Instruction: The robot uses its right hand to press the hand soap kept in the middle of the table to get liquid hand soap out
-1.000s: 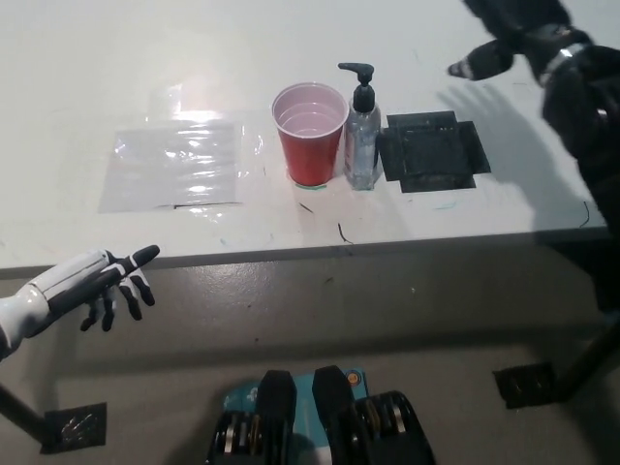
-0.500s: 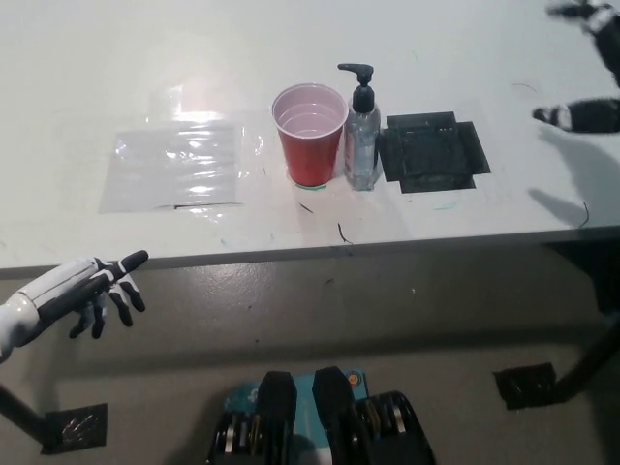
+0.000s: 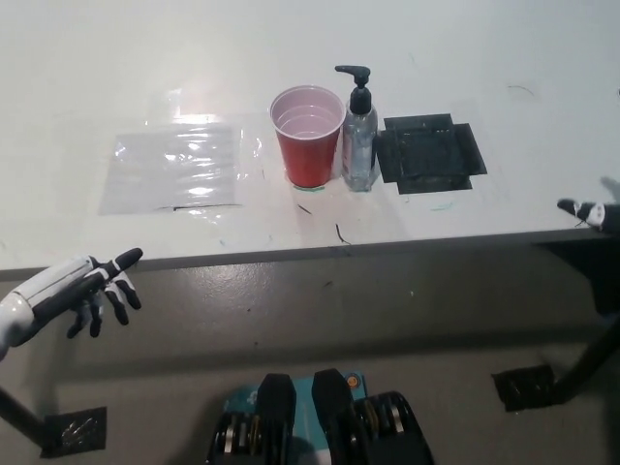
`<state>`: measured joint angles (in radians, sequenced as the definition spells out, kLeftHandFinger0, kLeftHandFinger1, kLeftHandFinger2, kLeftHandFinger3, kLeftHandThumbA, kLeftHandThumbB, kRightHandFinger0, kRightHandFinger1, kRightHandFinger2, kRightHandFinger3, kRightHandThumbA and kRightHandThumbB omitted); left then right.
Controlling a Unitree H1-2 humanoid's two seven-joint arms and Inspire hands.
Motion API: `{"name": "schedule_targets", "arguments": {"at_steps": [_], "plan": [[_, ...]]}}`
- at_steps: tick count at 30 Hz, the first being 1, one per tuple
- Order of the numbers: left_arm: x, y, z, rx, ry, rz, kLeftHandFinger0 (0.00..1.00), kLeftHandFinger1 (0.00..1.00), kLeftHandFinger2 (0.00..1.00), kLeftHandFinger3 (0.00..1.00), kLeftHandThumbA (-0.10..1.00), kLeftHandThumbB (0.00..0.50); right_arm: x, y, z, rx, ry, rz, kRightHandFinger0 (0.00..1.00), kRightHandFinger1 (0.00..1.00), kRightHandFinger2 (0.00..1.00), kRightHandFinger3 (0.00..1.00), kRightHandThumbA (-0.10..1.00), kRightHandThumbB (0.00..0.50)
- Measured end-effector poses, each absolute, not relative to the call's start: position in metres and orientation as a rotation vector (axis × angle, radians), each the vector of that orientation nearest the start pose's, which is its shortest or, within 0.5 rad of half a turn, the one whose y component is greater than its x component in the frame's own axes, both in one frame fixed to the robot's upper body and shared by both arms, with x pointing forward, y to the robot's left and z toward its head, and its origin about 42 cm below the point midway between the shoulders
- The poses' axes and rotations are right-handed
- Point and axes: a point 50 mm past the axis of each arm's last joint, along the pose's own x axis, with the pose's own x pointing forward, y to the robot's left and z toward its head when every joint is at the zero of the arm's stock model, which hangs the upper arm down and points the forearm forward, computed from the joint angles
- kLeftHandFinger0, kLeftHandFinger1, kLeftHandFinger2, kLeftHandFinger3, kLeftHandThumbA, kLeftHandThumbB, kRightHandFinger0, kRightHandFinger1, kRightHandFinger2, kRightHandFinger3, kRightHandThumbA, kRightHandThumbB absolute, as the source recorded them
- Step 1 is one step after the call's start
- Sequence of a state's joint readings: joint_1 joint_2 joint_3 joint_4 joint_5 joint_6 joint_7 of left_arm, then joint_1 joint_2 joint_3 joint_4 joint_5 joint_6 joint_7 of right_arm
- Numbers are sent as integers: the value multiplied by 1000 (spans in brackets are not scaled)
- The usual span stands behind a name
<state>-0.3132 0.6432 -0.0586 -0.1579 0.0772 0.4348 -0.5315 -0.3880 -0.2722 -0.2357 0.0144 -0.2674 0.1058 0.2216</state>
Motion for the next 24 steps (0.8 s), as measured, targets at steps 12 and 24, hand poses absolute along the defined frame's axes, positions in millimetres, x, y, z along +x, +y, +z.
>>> {"name": "schedule_targets", "arguments": {"at_steps": [12, 24], "plan": [[362, 351, 249, 697, 144, -408, 78, 172, 345, 627, 1000, 212, 368, -327, 195, -322, -131, -67, 1000, 1000, 1000, 1000, 1000, 354], [363, 346, 247, 679, 137, -416, 84, 178, 352, 630, 1000, 217, 348, -349, 174, -234, -70, -144, 847, 982, 1000, 1000, 1000, 307]]}}
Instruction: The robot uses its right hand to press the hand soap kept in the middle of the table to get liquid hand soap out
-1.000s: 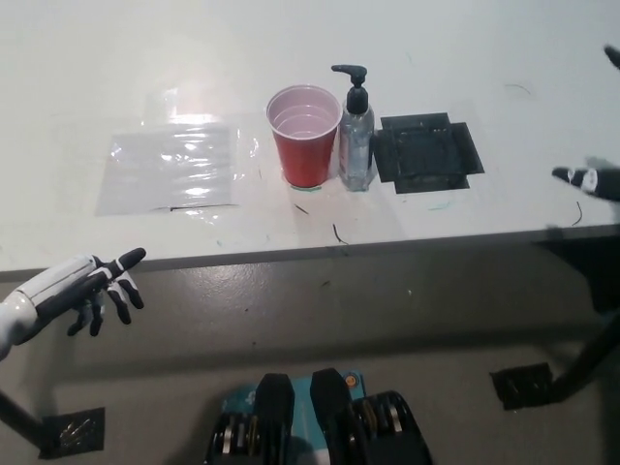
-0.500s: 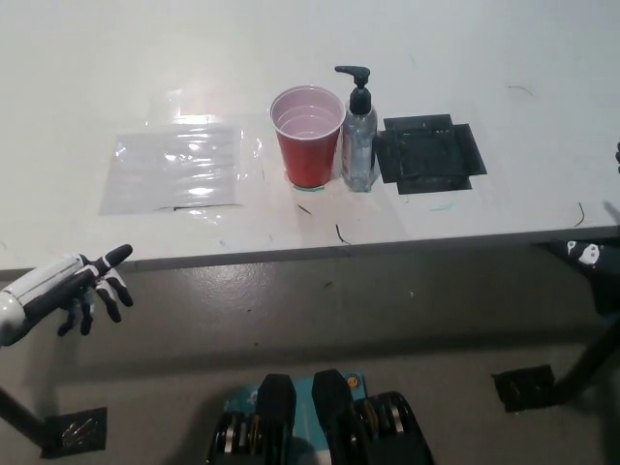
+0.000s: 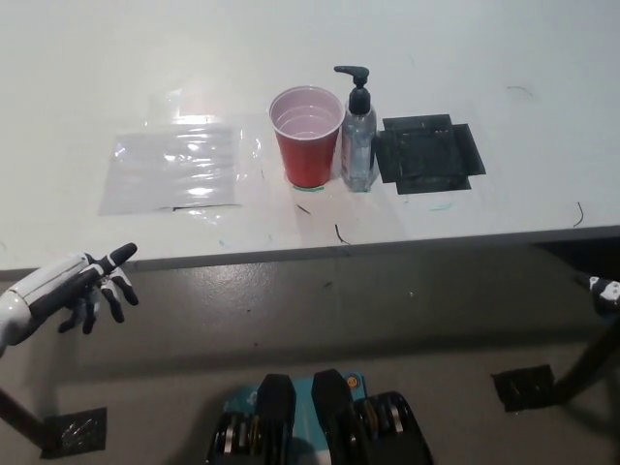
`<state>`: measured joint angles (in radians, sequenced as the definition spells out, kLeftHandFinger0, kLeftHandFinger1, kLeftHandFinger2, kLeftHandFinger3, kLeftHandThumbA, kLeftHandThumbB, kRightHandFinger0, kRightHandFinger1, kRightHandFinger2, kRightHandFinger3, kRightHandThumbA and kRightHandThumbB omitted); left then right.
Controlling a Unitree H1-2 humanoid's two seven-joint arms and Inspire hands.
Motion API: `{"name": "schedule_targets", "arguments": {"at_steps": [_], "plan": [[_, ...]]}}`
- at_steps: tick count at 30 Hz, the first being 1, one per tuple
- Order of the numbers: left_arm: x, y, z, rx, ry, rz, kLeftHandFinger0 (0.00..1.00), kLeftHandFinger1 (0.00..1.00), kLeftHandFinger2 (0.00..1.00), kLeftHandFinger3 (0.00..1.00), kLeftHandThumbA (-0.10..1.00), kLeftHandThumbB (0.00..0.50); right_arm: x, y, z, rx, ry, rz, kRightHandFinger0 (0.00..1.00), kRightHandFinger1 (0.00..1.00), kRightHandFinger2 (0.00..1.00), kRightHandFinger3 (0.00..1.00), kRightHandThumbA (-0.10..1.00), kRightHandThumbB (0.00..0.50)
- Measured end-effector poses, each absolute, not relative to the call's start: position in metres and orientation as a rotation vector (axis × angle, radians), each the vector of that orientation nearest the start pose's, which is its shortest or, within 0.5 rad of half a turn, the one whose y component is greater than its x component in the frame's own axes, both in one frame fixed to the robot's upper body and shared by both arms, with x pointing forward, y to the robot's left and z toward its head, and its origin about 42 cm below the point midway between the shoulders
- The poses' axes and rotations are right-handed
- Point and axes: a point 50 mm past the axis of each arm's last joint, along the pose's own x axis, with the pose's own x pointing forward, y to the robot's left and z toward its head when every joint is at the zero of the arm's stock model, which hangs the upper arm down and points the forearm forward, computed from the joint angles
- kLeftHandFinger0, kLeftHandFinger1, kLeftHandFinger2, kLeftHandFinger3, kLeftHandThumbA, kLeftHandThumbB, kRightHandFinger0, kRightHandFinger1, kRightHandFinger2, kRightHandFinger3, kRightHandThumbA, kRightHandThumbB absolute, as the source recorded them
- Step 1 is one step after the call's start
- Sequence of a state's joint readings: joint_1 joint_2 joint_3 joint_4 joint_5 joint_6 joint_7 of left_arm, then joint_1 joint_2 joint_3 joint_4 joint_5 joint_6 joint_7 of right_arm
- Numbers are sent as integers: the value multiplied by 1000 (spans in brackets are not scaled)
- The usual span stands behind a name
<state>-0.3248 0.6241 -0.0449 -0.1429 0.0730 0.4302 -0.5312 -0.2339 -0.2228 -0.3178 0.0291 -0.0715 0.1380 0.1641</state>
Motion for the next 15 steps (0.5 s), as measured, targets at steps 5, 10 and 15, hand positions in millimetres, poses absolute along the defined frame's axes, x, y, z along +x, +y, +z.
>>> {"name": "schedule_targets", "arguments": {"at_steps": [5, 10, 15], "plan": [[364, 344, 246, 676, 133, -417, 54, 146, 324, 610, 1000, 227, 346, -357, 168, -187, -54, -179, 679, 808, 891, 963, 1000, 290], [366, 343, 248, 678, 130, -416, 92, 188, 362, 617, 1000, 200, 345, -363, 167, -150, -43, -211, 560, 687, 792, 923, 1000, 283], [366, 342, 247, 682, 131, -416, 84, 181, 355, 608, 1000, 193, 345, -364, 162, -128, -20, -218, 501, 629, 735, 899, 1000, 289]]}}
